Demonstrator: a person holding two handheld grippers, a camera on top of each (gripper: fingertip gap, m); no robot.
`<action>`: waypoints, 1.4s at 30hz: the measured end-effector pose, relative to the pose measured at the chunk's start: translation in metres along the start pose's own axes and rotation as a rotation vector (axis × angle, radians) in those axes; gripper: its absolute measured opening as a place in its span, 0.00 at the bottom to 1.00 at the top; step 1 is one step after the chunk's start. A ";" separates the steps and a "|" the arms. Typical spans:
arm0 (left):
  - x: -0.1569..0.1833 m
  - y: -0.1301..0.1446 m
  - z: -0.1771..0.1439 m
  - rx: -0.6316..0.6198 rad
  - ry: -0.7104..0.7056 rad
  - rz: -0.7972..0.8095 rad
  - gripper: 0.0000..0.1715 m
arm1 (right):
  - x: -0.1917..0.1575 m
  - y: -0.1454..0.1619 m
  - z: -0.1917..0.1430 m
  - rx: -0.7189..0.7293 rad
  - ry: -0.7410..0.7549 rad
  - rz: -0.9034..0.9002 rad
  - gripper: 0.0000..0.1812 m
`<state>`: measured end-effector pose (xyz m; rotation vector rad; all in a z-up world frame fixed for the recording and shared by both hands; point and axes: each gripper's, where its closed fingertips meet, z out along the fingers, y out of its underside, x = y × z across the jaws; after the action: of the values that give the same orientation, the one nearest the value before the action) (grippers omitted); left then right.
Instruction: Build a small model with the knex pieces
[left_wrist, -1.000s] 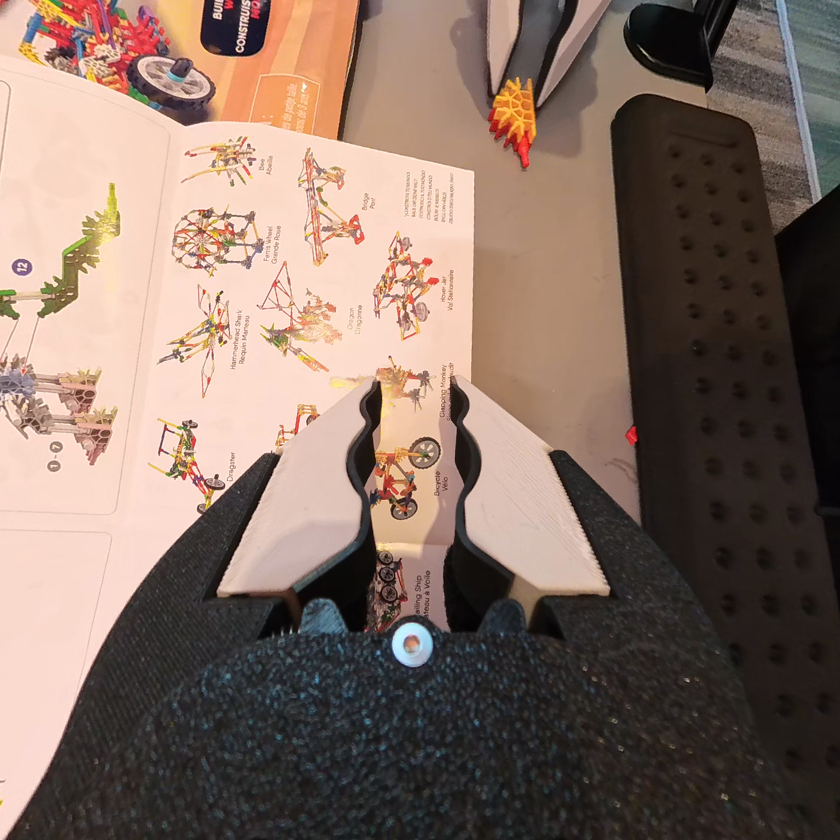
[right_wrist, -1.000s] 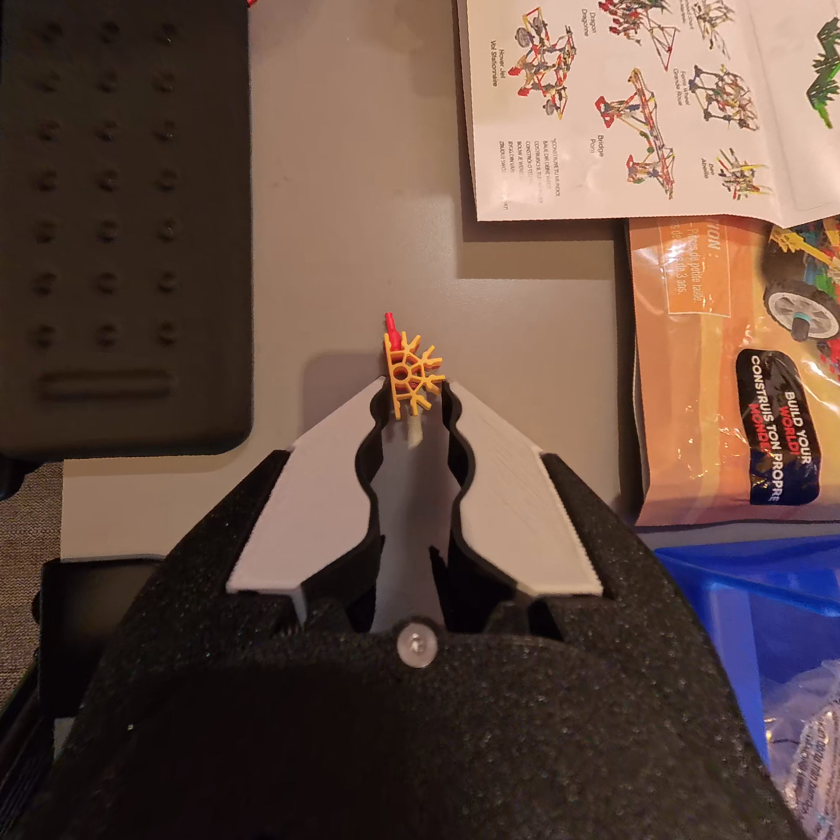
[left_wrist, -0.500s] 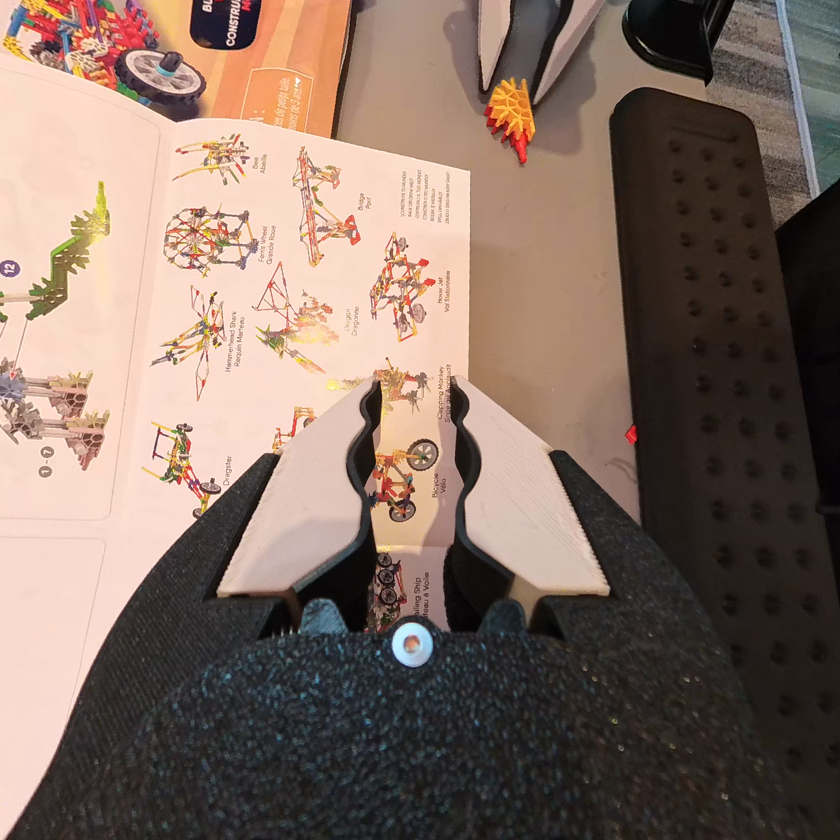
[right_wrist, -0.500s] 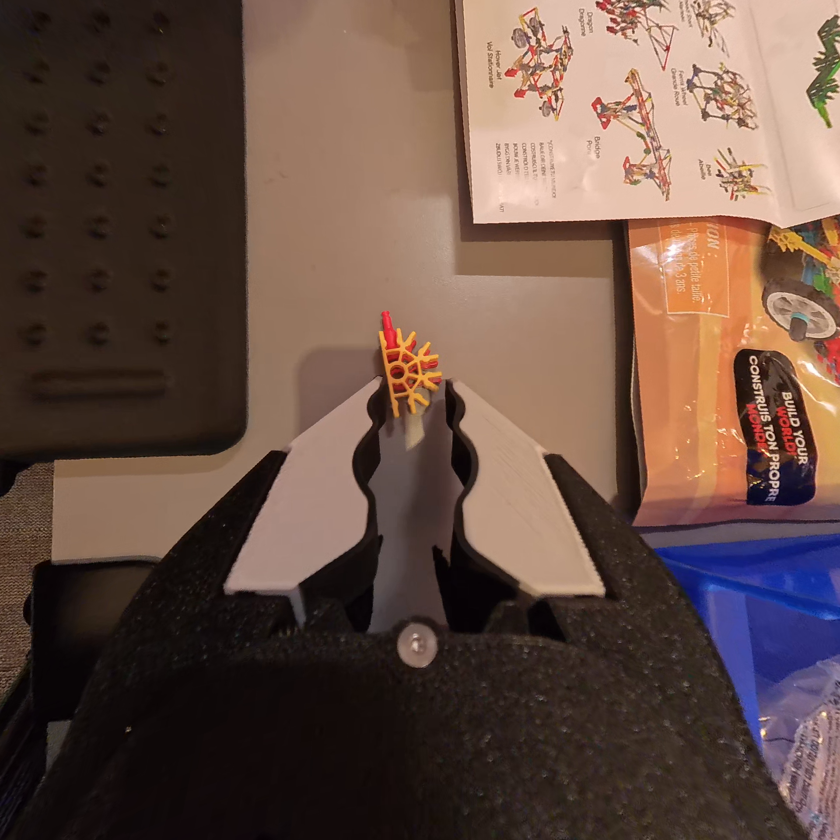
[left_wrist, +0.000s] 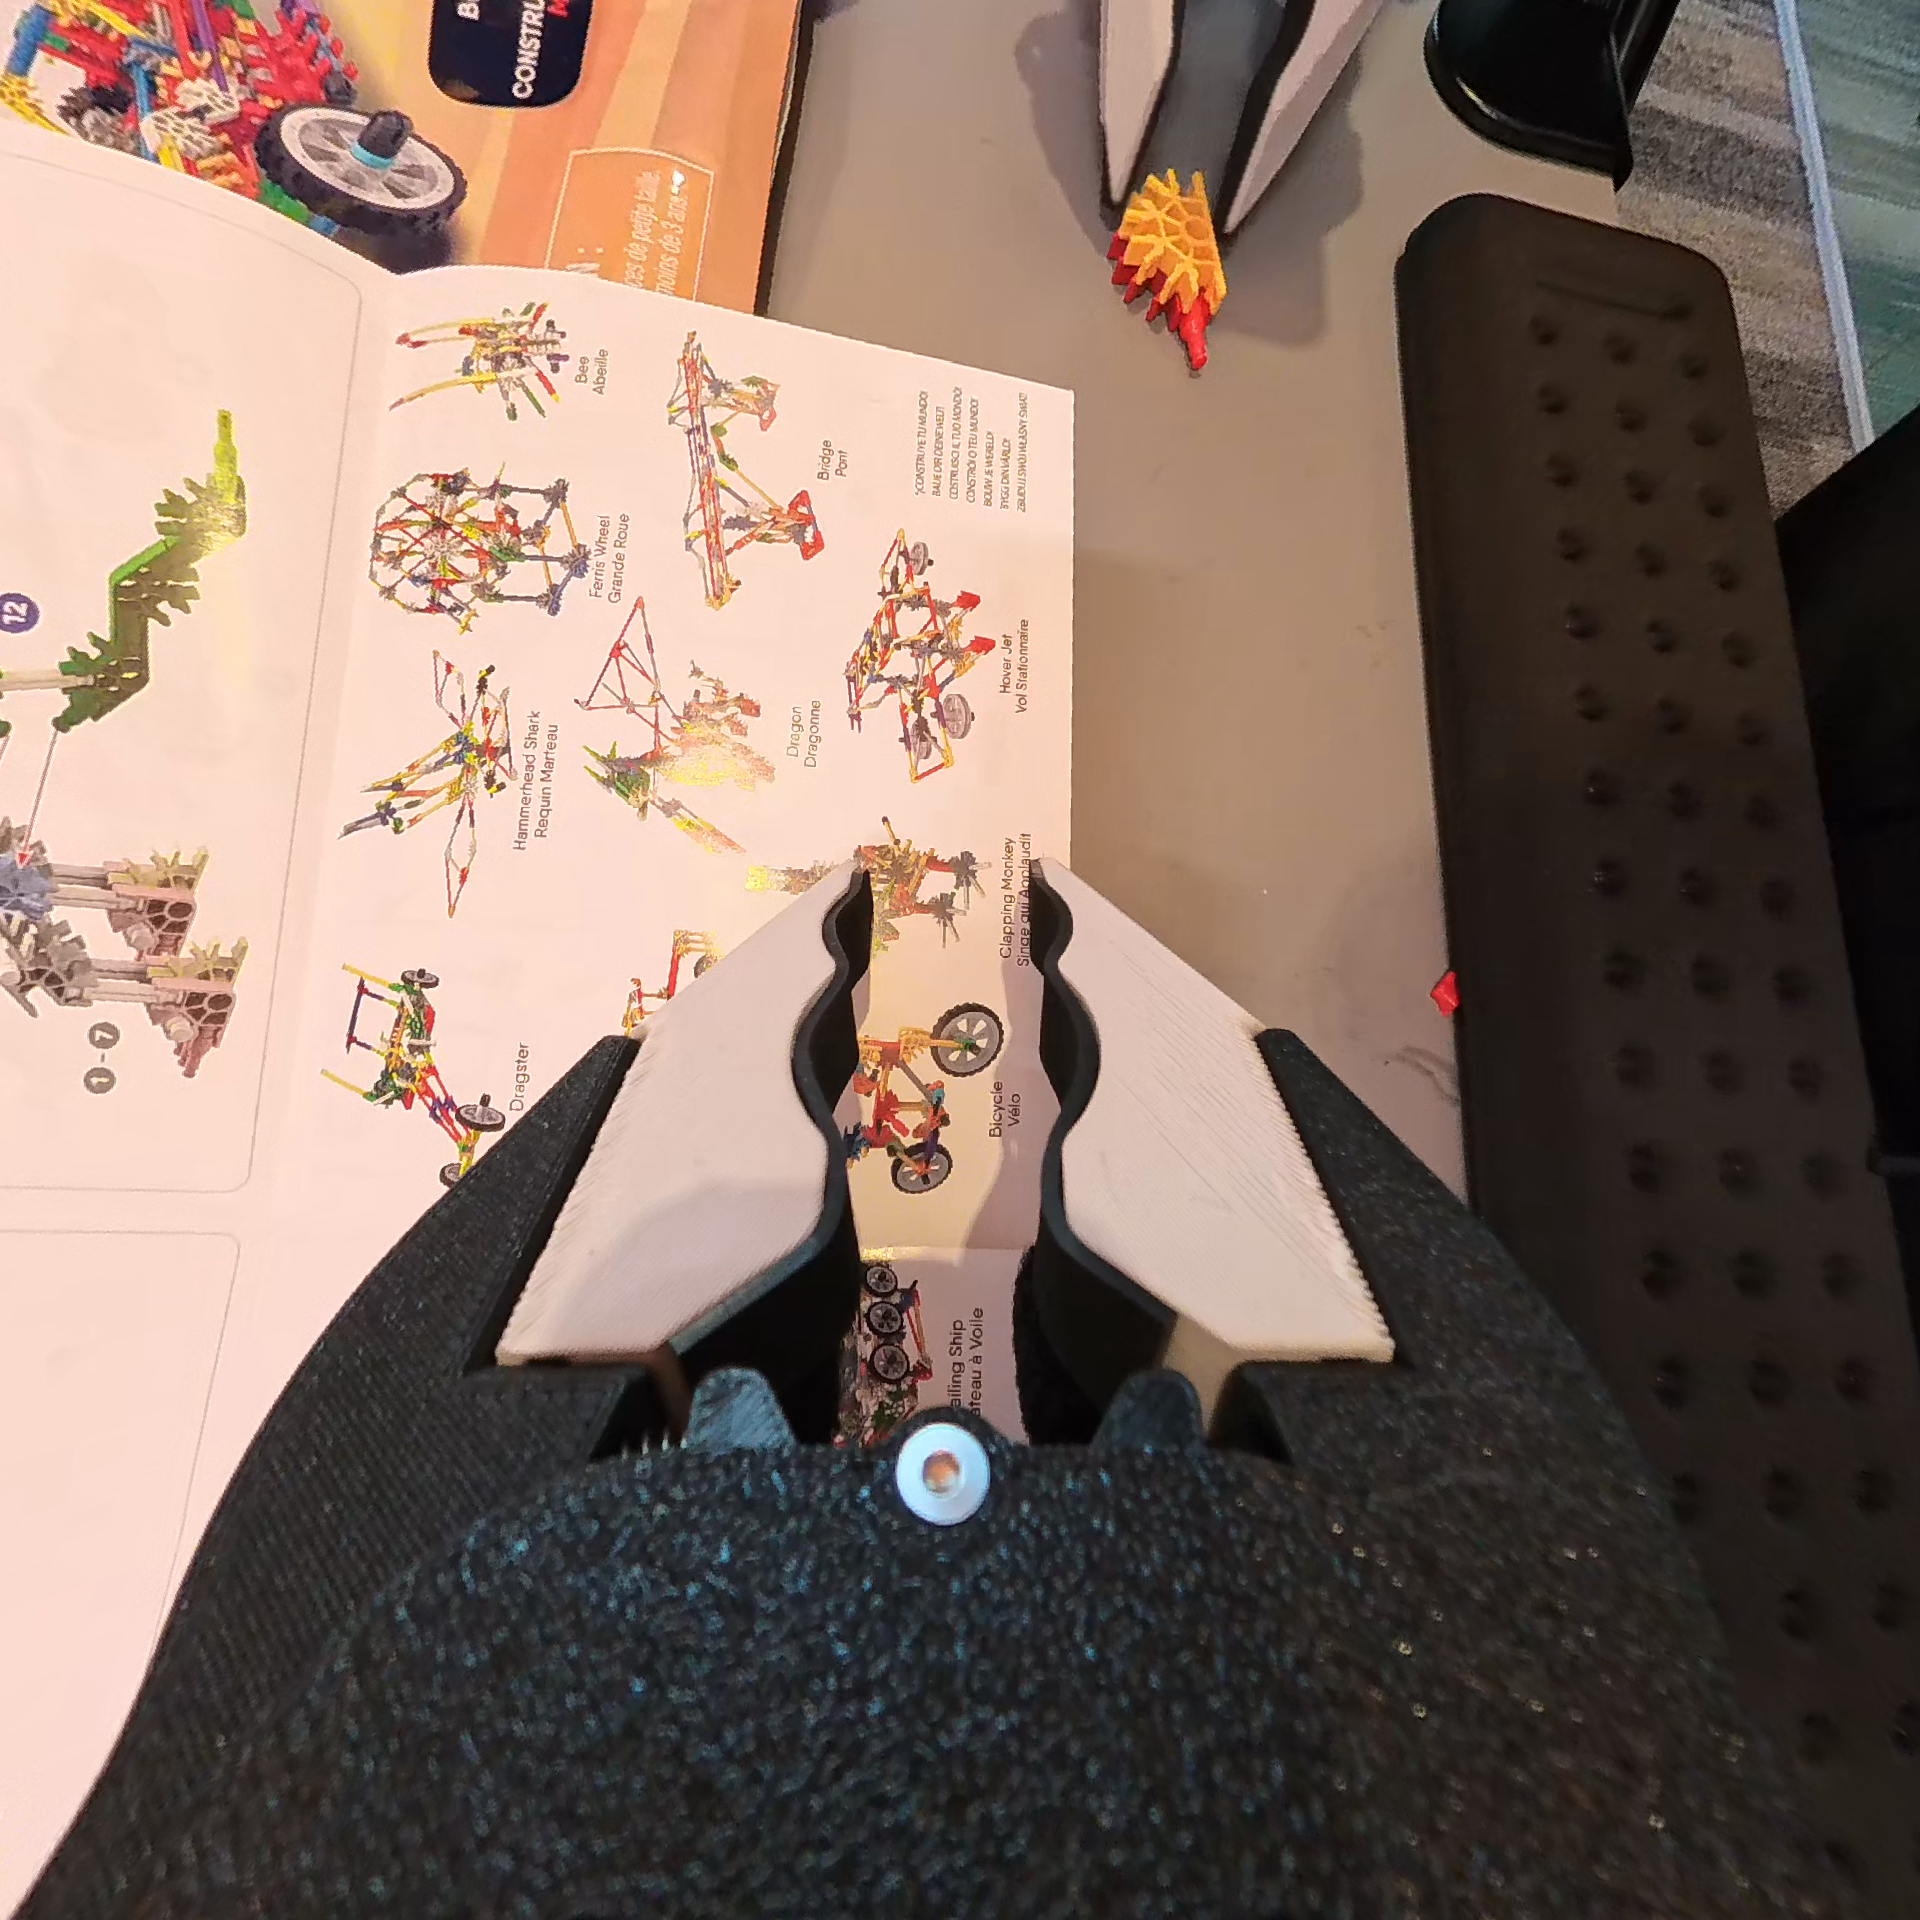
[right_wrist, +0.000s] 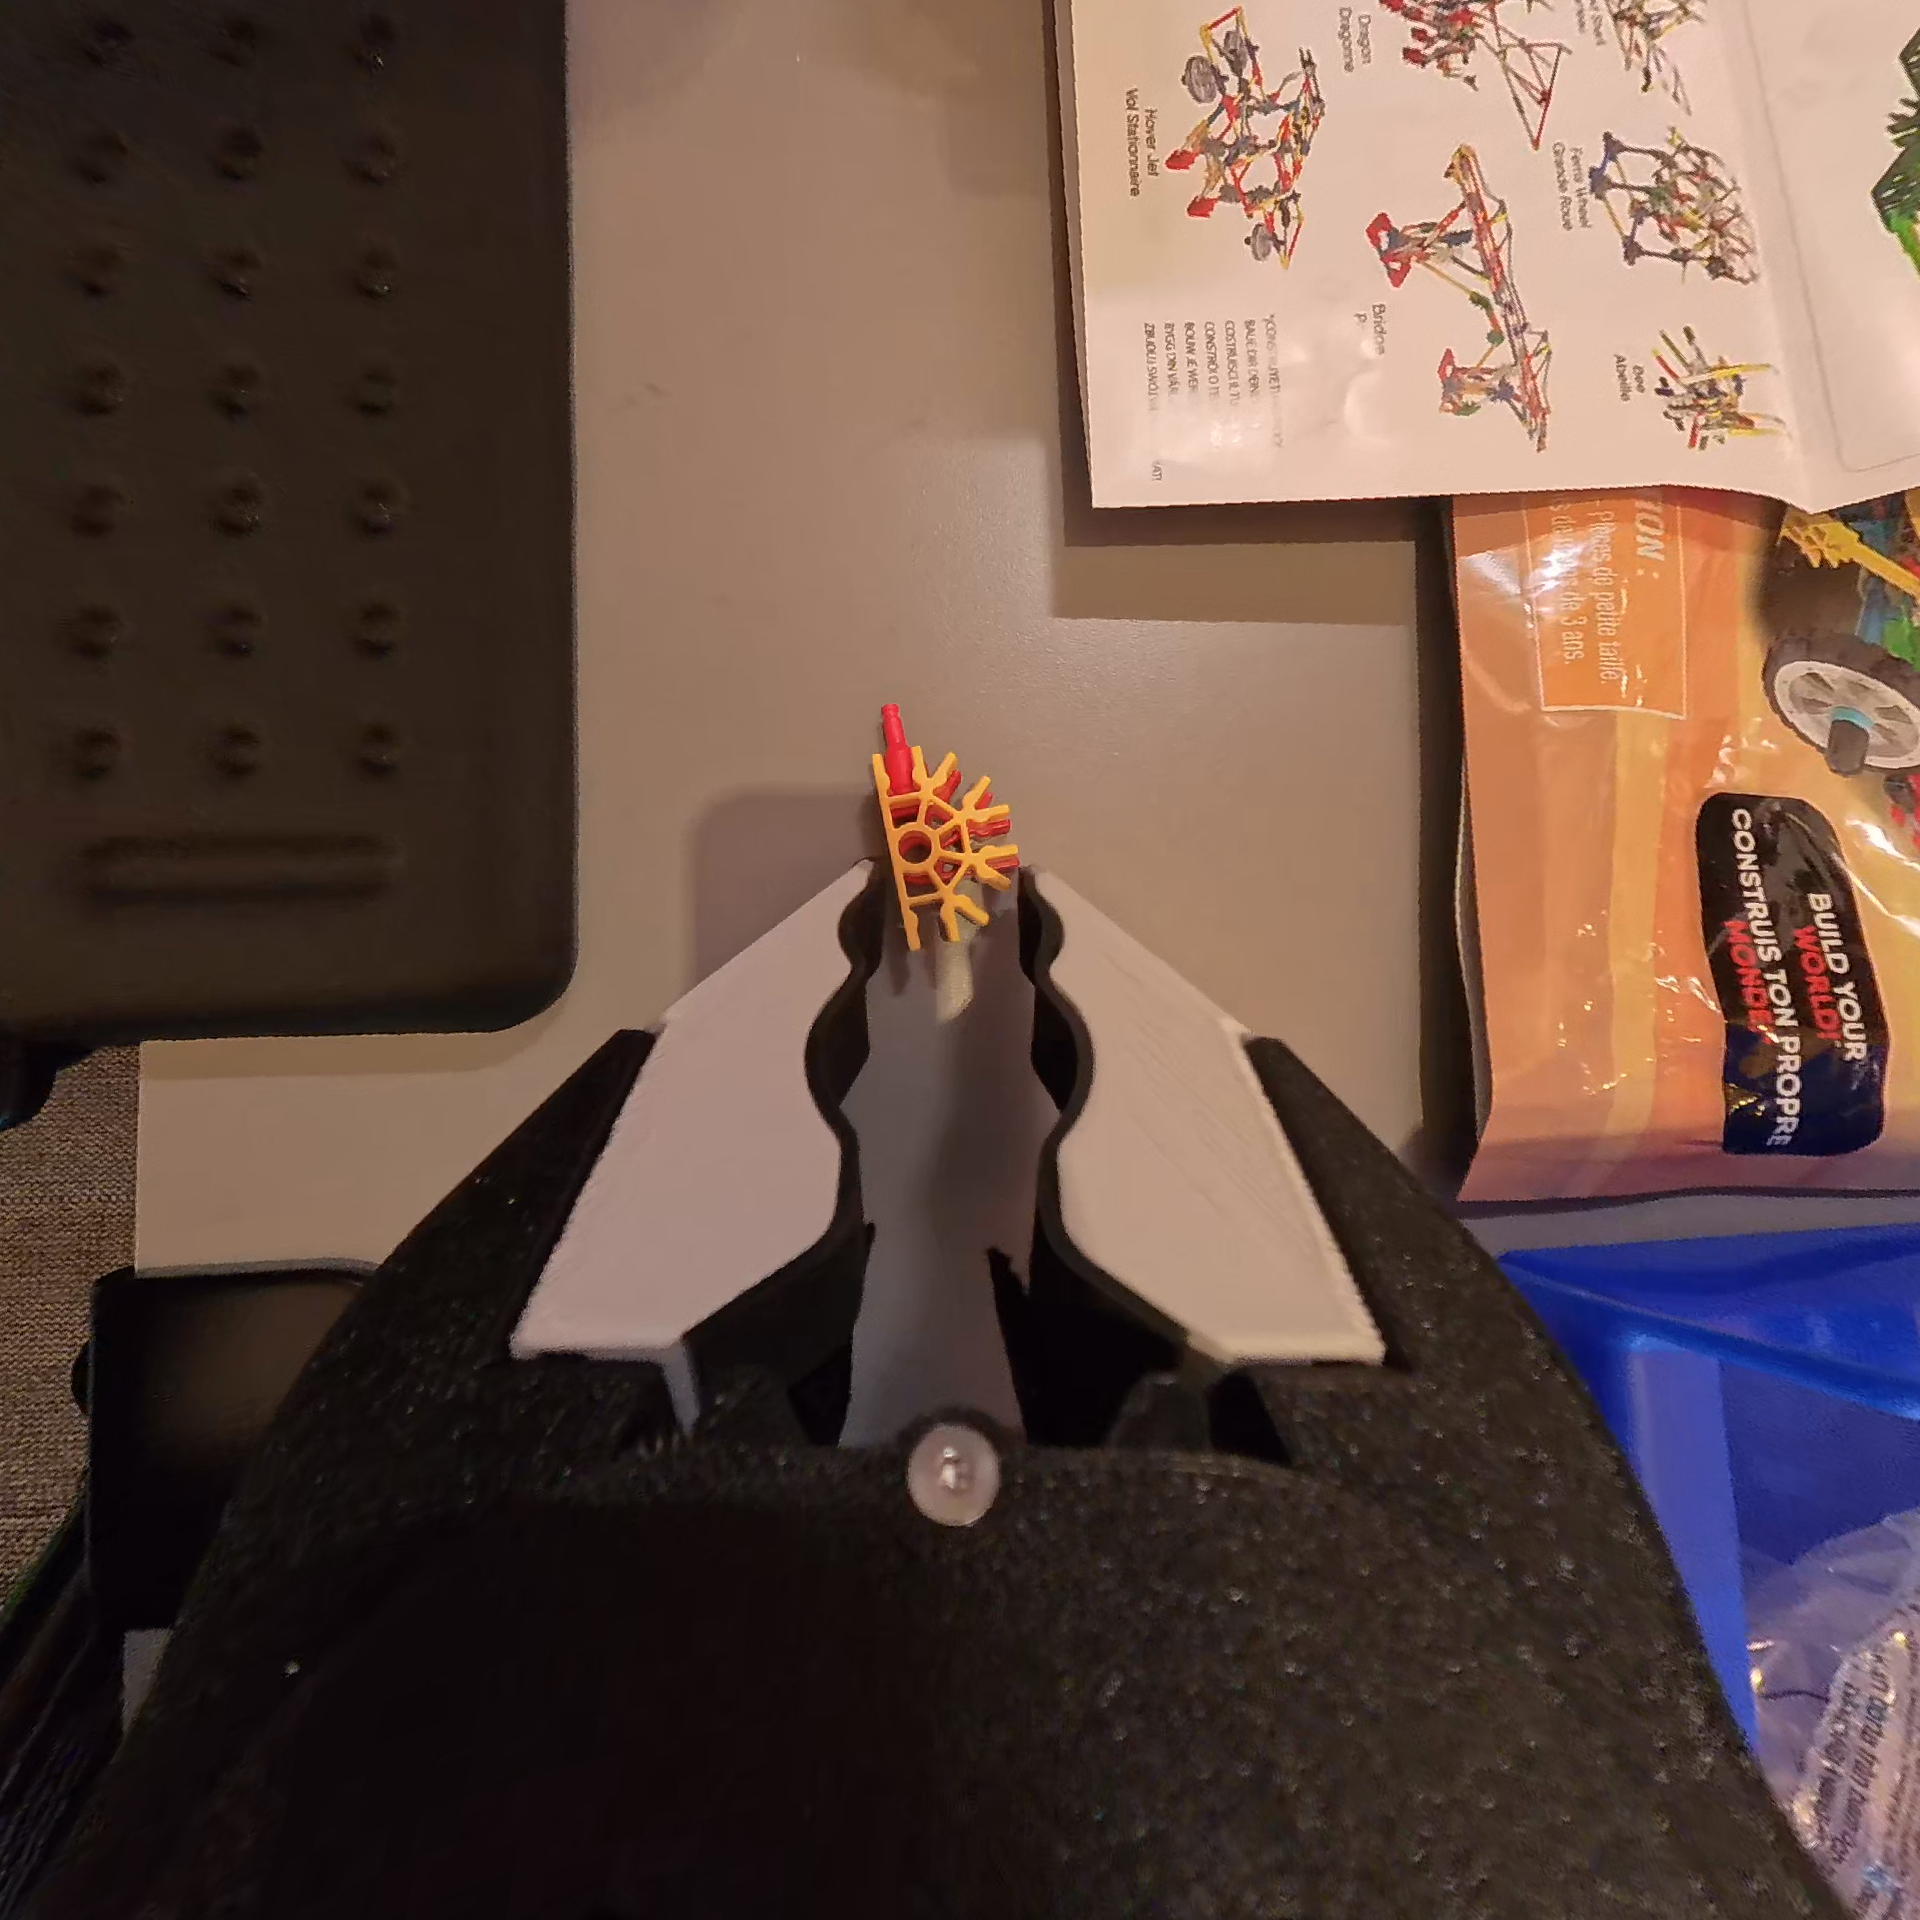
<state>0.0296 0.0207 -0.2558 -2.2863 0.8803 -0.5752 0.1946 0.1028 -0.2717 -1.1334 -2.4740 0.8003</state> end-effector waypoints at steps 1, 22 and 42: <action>0.000 0.000 0.000 0.000 0.000 0.000 0.16 | 0.000 0.000 0.000 0.000 0.001 0.001 0.16; -0.047 -0.016 -0.189 0.113 -0.457 0.057 0.25 | -0.009 -0.129 -0.012 0.248 0.248 -0.101 0.17; -0.119 0.251 -0.318 -0.683 -0.545 -0.229 0.16 | -0.025 -0.211 0.066 0.470 0.125 -0.085 0.16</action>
<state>-0.3469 -0.1660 -0.2180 -2.9556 0.5909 0.3265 0.0527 -0.0524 -0.1988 -0.8705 -2.0616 1.1657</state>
